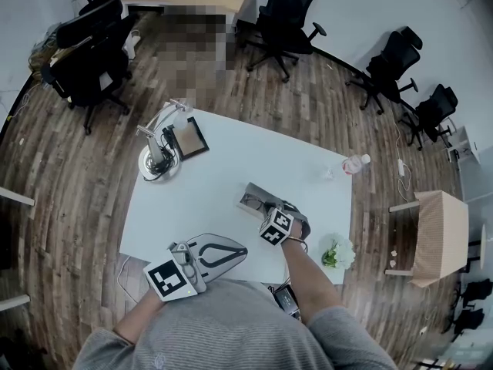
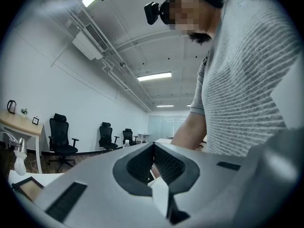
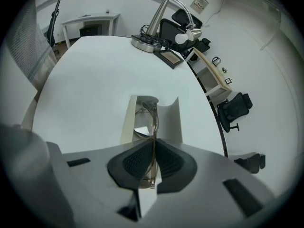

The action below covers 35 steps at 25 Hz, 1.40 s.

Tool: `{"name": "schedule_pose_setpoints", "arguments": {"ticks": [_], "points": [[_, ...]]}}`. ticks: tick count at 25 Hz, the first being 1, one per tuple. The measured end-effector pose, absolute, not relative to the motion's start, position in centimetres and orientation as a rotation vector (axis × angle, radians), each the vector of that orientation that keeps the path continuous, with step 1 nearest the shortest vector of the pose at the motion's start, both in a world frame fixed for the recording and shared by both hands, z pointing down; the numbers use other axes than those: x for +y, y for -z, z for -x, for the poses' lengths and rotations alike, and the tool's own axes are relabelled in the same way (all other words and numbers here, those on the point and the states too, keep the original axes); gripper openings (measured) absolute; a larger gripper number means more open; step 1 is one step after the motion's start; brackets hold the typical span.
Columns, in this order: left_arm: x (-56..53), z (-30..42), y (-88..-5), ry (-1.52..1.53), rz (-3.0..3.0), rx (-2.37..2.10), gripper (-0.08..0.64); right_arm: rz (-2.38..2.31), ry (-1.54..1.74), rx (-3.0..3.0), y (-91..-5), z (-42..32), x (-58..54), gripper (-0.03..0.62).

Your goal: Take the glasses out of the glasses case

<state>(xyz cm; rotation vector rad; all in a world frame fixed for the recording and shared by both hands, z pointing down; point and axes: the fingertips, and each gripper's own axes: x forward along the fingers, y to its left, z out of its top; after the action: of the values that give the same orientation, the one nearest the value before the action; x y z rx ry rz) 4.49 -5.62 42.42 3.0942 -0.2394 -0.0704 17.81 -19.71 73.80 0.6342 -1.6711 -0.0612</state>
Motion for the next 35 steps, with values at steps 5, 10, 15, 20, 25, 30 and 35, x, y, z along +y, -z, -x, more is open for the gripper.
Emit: {"name": "schedule_pose_setpoints", "arguments": {"ticks": [5, 10, 15, 20, 25, 30, 35], "points": [[-5.4, -4.5, -42.3, 0.073, -3.101, -0.242, 0.011, -0.657, 0.074, -1.675, -73.2, -17.7, -20.0, 0.028], [-5.4, -4.5, -42.3, 0.069, -3.104, -0.24, 0.012, -0.683, 0.082, -1.685, -72.4, -17.8, -20.1, 0.027], [-5.3, -4.6, -42.2, 0.08, -3.113, -0.238, 0.011, -0.706, 0.08, -1.695, -71.9, -18.1, -19.9, 0.026], [-5.4, -4.7, -42.1, 0.067, -3.115, -0.225, 0.011, -0.714, 0.105, -1.72, -70.5, -17.8, -19.8, 0.026], [-5.4, -4.9, -42.1, 0.068, -3.121, -0.206, 0.011, -0.739, 0.128, -1.751, -69.1, -17.3, -19.5, 0.026], [-5.4, -5.0, -42.1, 0.067, -3.128, -0.193, 0.011, -0.765, 0.142, -1.78, -67.7, -16.8, -19.1, 0.026], [-5.4, -5.2, -41.9, 0.083, -3.125, -0.177, 0.011, -0.795, 0.142, -1.808, -66.4, -16.6, -18.6, 0.026]]}}
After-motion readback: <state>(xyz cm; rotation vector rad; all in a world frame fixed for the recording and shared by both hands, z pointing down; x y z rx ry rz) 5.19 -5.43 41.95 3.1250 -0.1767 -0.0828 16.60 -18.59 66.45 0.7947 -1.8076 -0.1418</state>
